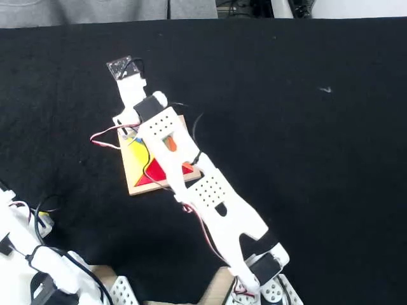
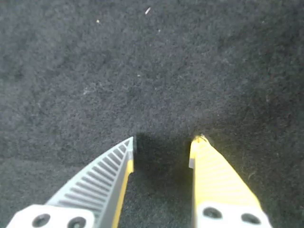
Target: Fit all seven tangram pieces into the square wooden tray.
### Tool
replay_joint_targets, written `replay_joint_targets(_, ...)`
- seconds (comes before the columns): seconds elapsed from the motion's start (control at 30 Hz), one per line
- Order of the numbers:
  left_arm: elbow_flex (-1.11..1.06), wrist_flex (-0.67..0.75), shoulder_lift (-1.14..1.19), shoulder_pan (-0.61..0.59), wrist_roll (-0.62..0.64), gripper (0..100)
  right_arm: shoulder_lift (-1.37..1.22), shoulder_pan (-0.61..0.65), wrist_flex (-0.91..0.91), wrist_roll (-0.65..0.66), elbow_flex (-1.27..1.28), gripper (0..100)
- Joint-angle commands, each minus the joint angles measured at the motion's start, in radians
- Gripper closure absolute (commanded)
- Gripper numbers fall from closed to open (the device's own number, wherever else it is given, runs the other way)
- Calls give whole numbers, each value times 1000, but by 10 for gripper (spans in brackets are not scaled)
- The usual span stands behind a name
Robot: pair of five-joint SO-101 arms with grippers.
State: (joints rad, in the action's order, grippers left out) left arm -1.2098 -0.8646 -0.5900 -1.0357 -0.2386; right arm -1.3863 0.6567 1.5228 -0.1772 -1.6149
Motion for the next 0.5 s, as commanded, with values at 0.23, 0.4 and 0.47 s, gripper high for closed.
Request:
replay_joint_targets(0.23, 4, 11, -23, -10, -2, 809, 51, -158, -26, 11, -36, 987)
replay_joint_targets(0.4, 4, 11, -23, -8, -2, 809, 10, -195, -23, 14, -31, 987)
replay_joint_targets(0.47, 4, 11, -23, -8, -2, 809, -8, -213, -23, 43, -25, 987)
